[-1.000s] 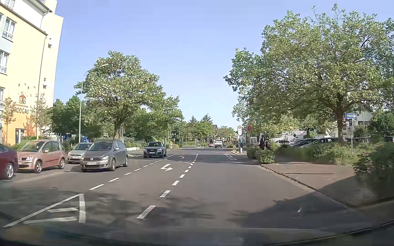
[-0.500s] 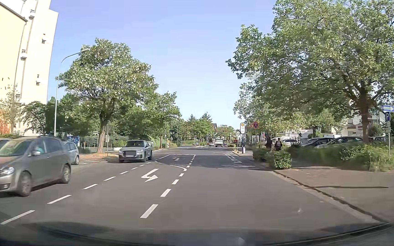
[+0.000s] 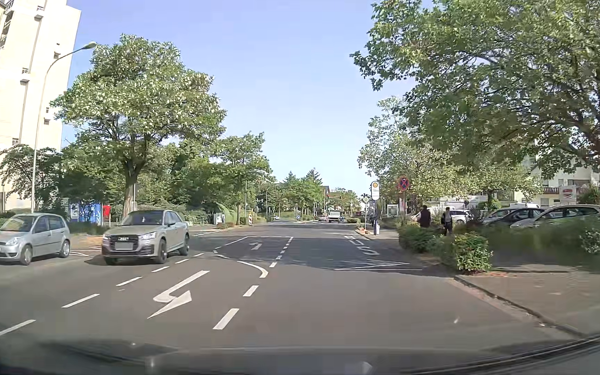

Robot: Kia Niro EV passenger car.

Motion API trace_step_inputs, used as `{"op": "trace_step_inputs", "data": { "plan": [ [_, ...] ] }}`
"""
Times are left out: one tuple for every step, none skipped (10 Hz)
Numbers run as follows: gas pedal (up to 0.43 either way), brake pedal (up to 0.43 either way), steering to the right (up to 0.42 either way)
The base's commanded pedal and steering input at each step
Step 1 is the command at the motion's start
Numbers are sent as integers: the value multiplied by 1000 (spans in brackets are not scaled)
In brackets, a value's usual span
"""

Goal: Follow the waypoints while adhering to traffic rules and regulations

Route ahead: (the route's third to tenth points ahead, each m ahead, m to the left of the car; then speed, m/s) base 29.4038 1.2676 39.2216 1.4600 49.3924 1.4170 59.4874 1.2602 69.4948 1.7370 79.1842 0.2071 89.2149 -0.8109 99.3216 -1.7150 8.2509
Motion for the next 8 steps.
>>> {"op": "trace_step_inputs", "data": {
  "plan": [
    [79, 30, 3],
    [79, 30, 1],
    [79, 30, -1],
    [79, 30, -2],
    [79, 30, -2],
    [79, 30, -3],
    [79, 30, -3],
    [79, 30, -3]
  ]
}}
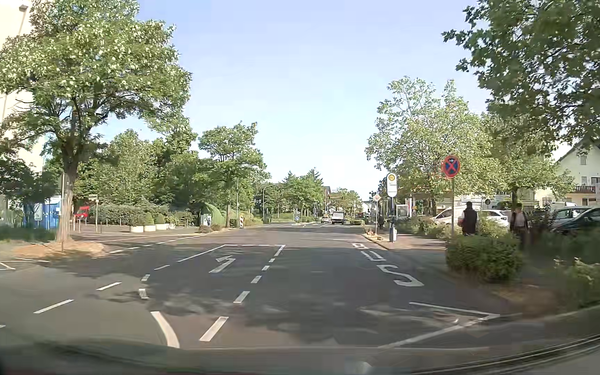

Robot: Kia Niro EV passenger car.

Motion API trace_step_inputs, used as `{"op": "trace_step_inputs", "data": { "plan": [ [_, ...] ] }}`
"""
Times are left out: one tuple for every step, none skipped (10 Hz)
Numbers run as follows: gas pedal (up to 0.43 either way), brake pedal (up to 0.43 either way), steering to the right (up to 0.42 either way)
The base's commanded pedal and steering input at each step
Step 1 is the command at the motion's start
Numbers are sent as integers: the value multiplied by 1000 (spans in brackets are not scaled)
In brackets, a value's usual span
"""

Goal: Follow the waypoints while adhering to traffic rules and regulations

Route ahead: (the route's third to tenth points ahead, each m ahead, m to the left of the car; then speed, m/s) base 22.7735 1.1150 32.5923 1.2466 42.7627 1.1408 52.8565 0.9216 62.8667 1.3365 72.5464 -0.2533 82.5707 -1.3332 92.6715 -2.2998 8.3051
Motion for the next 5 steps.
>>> {"op": "trace_step_inputs", "data": {
  "plan": [
    [79, 30, -3],
    [79, 30, -3],
    [79, 30, -3],
    [79, 30, -3],
    [79, 30, -3]
  ]
}}
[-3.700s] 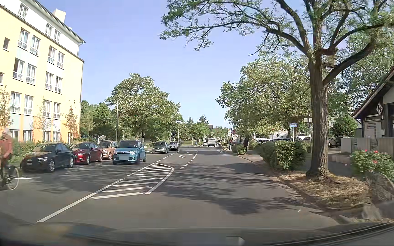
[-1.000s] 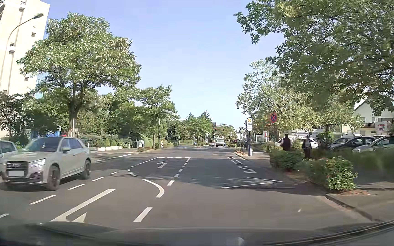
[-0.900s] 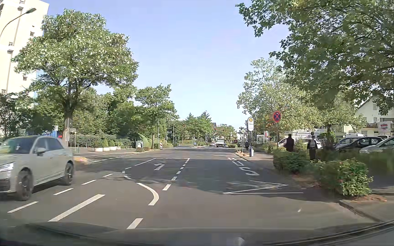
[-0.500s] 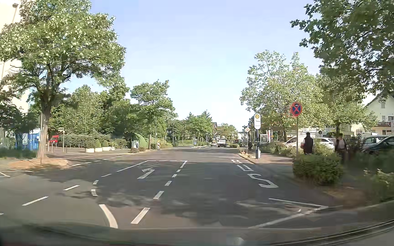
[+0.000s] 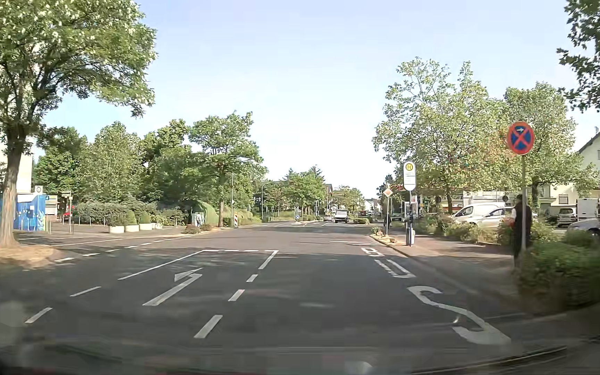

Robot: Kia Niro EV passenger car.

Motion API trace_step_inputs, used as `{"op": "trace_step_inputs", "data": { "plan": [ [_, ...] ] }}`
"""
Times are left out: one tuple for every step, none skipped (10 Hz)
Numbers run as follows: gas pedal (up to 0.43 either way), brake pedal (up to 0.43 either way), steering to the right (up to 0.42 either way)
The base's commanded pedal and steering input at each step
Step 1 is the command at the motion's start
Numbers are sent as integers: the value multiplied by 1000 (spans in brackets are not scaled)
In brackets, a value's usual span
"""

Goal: Follow the waypoints while adhering to traffic rules and regulations

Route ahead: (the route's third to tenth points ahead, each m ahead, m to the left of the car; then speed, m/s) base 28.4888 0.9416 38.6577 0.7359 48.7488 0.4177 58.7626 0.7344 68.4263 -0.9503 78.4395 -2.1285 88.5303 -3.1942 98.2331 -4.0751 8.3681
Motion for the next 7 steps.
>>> {"op": "trace_step_inputs", "data": {
  "plan": [
    [87, 24, -3],
    [87, 30, -3],
    [87, 30, -1],
    [87, 30, 4],
    [87, 30, 5],
    [87, 30, 5],
    [87, 30, 5]
  ]
}}
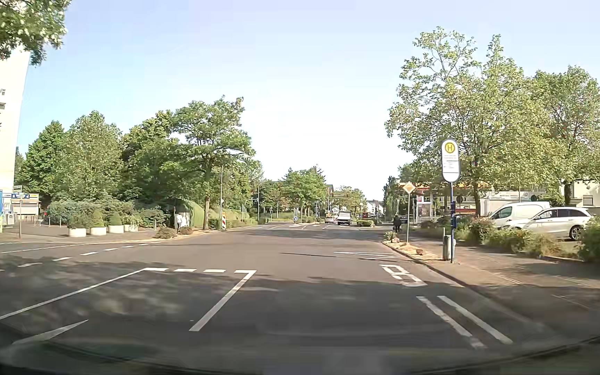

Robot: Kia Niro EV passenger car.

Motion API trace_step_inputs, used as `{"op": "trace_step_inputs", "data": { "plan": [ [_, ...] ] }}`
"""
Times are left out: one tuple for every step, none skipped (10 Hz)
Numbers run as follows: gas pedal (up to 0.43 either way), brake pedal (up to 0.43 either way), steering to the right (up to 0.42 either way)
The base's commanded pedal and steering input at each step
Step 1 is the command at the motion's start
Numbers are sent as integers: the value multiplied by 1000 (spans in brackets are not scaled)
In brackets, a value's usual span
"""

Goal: Follow the waypoints while adhering to traffic rules and regulations

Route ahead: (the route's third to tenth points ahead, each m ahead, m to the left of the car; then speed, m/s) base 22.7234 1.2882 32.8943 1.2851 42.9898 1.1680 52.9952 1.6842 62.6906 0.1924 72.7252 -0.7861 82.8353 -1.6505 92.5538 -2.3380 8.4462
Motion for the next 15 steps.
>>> {"op": "trace_step_inputs", "data": {
  "plan": [
    [87, 30, 6],
    [79, 30, 5],
    [79, 30, 6],
    [79, 30, 6],
    [67, 24, 9],
    [67, 30, 11],
    [67, 30, 11],
    [59, 30, 11],
    [59, 30, 11],
    [59, 30, 11],
    [59, 30, 11],
    [59, 30, 11],
    [59, 30, 11],
    [59, 30, 10],
    [59, 30, 10]
  ]
}}
